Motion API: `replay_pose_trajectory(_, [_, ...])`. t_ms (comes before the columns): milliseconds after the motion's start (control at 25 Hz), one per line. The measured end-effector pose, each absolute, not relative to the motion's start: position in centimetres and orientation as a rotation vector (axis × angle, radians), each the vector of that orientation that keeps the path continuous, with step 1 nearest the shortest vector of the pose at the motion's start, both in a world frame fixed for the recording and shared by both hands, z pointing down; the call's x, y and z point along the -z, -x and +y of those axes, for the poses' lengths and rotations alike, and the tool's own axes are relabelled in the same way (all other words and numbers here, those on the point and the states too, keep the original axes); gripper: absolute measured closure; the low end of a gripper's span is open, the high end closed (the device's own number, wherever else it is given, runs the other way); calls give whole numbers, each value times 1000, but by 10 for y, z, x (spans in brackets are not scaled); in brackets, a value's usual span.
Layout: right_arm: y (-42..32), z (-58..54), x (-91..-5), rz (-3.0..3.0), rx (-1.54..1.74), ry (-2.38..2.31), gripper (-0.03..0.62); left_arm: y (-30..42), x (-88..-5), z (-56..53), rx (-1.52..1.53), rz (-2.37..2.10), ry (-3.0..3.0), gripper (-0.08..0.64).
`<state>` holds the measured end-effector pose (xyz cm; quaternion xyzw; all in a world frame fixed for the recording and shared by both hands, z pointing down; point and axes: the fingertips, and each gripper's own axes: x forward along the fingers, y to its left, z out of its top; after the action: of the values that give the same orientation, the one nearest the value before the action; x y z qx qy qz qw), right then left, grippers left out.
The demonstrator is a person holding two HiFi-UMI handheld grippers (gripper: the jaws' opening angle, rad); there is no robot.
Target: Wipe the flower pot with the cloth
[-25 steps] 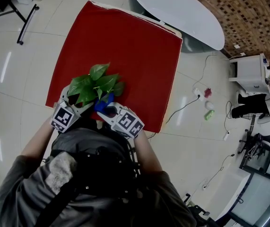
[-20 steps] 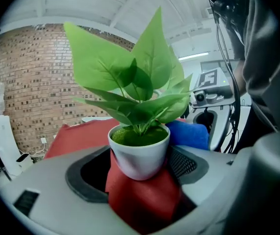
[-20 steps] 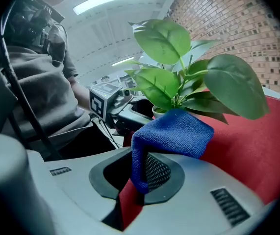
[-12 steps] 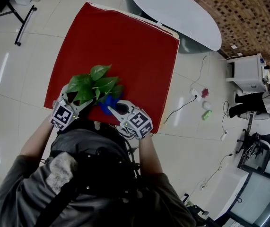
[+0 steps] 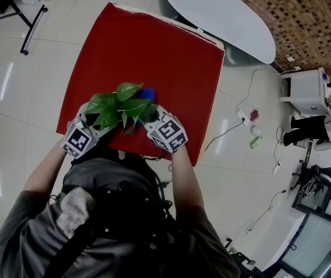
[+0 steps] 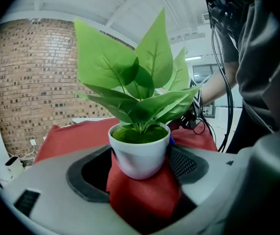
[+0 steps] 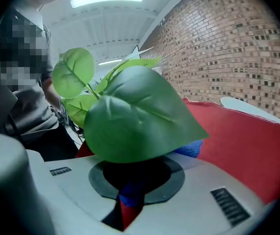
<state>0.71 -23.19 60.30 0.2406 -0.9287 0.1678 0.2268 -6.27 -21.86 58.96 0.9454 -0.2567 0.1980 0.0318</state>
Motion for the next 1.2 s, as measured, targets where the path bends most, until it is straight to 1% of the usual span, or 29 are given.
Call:
replay_pose_trajectory(760, [26, -166, -599, -2634, -595, -564, 526, 52, -591, -222, -581, -780, -2900, 155])
replay_pose_trajectory(1000, [18, -161, -596, -2631, -621, -628, 526, 51, -590, -222, -555, -791, -2887, 152])
replay_pose_trajectory(1200, [-9, -160, -591, -2620, -680, -780, 526, 53, -595, -220, -560, -812, -2867, 144])
